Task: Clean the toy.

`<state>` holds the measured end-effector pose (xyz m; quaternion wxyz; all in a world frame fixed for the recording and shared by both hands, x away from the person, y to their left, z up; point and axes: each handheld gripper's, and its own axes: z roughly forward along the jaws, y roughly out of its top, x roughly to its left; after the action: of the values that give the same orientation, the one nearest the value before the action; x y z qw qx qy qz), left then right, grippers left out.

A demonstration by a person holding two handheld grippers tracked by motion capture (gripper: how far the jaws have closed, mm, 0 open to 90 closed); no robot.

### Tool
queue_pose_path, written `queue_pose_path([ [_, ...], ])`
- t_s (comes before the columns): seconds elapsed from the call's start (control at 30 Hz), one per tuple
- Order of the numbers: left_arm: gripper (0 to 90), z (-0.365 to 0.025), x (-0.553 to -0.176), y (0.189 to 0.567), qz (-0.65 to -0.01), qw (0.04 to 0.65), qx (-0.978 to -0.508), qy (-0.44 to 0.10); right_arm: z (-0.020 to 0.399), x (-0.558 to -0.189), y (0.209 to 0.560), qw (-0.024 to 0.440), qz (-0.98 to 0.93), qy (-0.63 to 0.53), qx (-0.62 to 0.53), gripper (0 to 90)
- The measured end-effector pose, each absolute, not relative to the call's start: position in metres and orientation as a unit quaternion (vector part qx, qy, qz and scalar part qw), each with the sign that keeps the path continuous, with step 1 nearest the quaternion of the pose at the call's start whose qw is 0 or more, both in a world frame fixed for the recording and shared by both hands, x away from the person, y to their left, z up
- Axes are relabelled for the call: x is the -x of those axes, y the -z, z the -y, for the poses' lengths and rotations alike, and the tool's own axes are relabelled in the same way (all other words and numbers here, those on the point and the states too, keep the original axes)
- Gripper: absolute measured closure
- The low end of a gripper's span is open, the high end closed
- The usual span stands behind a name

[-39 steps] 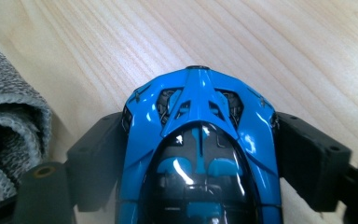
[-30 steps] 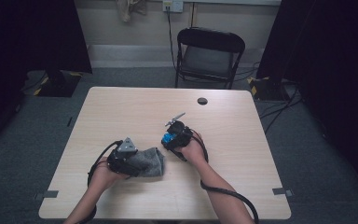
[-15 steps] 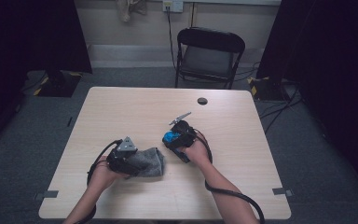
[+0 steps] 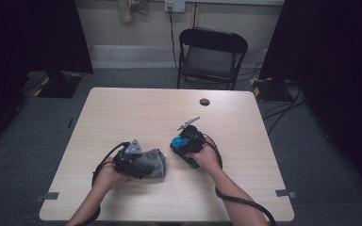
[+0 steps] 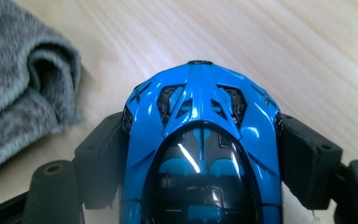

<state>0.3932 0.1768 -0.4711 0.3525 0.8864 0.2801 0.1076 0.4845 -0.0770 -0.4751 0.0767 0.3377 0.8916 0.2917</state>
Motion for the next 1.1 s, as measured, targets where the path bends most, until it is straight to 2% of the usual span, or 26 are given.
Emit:
queue_pose_path([
  [0.53, 21.1, -0.177, -0.391, 0.473, -0.284, 0.354, -0.884, -0.107, 0.074, -0.475, 0.482, 0.088, -0.91, -0.268, -0.304, 23.9],
  [0.63, 20.8, -0.176, -0.391, 0.473, -0.283, 0.351, -0.886, -0.107, 0.076, -0.474, 0.481, 0.096, -0.911, -0.271, -0.295, 21.4],
  [0.87, 20.6, -0.176, -0.391, 0.474, -0.286, 0.352, -0.885, -0.105, 0.086, -0.47, 0.471, 0.08, -0.906, -0.279, -0.307, 20.9],
  [1.1, 20.5, -0.175, -0.39, 0.473, -0.283, 0.349, -0.887, -0.107, 0.094, -0.463, 0.479, 0.076, -0.91, -0.262, -0.312, 18.8],
])
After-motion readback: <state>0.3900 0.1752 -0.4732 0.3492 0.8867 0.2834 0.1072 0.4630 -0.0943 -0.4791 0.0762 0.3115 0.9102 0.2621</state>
